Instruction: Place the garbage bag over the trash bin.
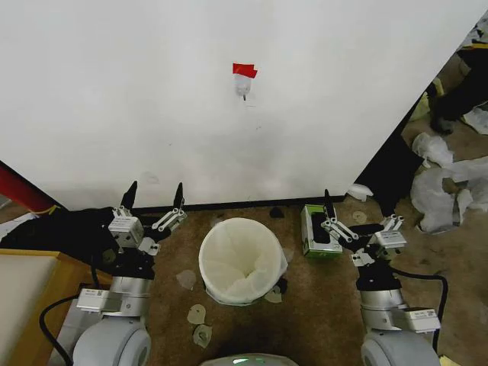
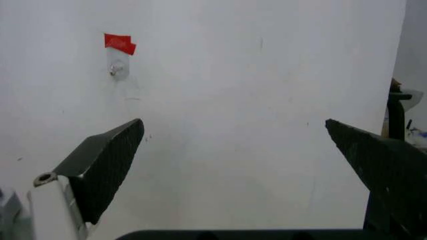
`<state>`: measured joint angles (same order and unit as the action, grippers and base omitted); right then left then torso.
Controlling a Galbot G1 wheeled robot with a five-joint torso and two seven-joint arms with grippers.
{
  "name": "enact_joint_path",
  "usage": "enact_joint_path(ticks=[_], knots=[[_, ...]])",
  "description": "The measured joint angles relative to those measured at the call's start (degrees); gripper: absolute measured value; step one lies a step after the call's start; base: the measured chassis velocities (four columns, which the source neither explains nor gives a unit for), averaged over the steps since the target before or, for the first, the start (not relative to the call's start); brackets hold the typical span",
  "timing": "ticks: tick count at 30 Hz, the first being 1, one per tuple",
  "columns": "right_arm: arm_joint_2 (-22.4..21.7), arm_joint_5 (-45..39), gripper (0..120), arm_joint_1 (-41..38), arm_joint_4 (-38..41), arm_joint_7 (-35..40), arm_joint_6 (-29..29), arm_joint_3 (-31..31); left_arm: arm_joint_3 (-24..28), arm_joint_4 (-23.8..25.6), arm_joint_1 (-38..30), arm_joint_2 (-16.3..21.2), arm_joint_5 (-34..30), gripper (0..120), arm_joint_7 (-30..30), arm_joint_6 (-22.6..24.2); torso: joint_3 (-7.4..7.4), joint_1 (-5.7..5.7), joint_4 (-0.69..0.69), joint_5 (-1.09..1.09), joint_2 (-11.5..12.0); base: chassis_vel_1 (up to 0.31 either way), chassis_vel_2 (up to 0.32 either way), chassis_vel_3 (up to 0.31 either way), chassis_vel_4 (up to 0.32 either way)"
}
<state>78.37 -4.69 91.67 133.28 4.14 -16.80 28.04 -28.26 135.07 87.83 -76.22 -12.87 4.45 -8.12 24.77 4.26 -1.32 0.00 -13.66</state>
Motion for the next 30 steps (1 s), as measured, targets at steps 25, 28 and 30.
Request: enact_joint_path(ticks=[25,28,30], knots=[[-0.14,-0.34,100,-0.17,-0.33,0.16,0.1,-0.19,0.21,0.03,-0.03,0.14,-0.07,100,0.28,0.36,0.0,0.0,0.0,0.0,0.0,0.0,0.0,0.0,0.0],[-0.15,-0.34,100,-0.18,-0.33,0.16,0.1,-0.2,0.22,0.03,-0.03,0.15,-0.08,100,0.29,0.37,0.0,0.0,0.0,0.0,0.0,0.0,0.0,0.0,0.0],[-0.16,-0.35,100,-0.18,-0.34,0.16,0.11,-0.21,0.23,0.03,-0.03,0.15,-0.09,100,0.3,0.38,0.0,0.0,0.0,0.0,0.0,0.0,0.0,0.0,0.0]])
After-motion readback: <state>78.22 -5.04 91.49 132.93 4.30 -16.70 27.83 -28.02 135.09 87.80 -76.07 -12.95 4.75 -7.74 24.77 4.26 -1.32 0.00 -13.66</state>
